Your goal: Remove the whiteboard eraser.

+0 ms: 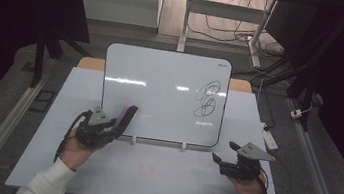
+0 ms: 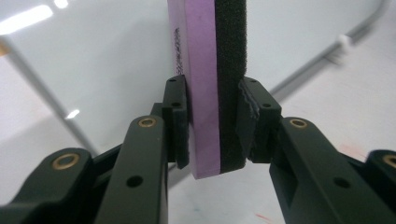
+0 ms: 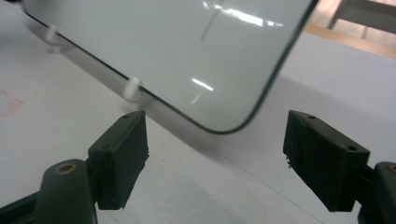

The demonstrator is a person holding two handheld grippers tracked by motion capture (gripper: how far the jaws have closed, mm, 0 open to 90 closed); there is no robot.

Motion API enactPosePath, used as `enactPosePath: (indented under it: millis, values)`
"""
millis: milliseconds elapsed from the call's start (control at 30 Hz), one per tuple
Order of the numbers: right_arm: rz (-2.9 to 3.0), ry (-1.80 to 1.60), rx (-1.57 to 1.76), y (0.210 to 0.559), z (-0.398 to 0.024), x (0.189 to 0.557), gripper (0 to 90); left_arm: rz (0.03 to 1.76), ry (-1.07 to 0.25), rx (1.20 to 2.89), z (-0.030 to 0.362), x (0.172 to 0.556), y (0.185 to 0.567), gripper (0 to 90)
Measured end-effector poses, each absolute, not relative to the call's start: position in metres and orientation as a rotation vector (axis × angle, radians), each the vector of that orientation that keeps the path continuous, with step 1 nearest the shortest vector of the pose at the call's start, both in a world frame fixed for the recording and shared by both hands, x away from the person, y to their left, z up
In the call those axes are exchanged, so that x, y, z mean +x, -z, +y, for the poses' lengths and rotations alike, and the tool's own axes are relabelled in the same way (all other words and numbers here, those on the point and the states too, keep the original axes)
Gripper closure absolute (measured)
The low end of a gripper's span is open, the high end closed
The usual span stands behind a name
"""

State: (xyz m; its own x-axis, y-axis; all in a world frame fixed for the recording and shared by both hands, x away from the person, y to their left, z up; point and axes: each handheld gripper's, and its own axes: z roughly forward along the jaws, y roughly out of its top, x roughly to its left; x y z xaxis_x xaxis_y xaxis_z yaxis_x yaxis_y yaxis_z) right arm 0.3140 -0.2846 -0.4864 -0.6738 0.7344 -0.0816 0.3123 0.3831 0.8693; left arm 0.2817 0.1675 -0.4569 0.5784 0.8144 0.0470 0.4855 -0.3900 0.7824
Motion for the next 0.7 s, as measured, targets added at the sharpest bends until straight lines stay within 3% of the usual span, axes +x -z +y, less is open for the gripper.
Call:
enactPosePath:
  millis: [700]
  values:
    - [2.494, -1.288, 0.827, 0.457, -0.250, 0.316, 26.4, 0.680, -0.601, 2.286, 0.098, 0.256, 0.475, 66.4]
